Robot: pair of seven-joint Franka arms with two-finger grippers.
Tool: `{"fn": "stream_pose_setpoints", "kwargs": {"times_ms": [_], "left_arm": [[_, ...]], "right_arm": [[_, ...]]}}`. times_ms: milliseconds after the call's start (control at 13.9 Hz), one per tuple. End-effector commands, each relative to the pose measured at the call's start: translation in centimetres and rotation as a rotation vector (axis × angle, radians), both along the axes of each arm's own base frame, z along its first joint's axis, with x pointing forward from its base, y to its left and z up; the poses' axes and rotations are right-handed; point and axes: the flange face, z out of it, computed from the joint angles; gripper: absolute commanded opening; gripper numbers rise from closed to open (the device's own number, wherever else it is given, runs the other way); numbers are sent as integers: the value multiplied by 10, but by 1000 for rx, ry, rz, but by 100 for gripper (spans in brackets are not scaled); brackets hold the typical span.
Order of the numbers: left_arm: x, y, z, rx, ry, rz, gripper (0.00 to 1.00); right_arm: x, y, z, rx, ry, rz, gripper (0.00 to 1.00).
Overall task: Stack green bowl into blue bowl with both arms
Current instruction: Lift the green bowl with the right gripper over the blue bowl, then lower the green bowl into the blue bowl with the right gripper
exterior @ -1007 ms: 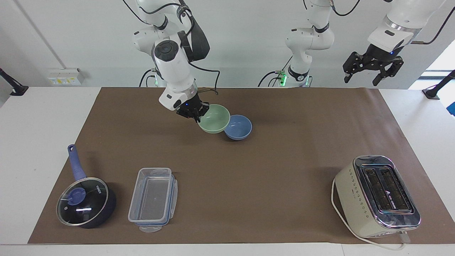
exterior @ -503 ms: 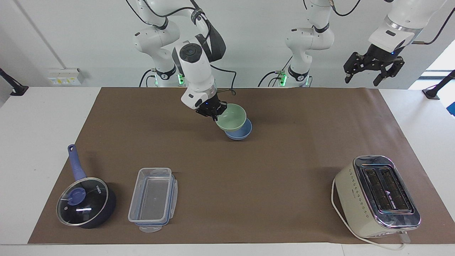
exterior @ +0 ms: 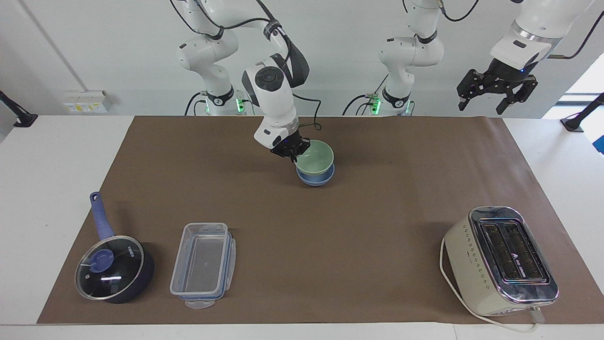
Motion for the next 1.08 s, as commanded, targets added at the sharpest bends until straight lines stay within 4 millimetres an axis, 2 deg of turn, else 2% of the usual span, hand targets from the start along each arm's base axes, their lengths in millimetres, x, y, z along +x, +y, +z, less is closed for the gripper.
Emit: {"fn": "stream_pose_setpoints", "kwargs": {"times_ms": [0, 359, 1007], "left_arm": [[-5, 4, 0, 4, -15, -5, 100], [-5, 4, 0, 4, -15, -5, 100], [-5, 4, 0, 4, -16, -5, 100]], "right_arm": [[-5, 7, -8, 16, -1, -22, 0], [0, 11, -30, 10, -16, -30, 0], [-2, 9, -35, 3, -6, -29, 0]]}}
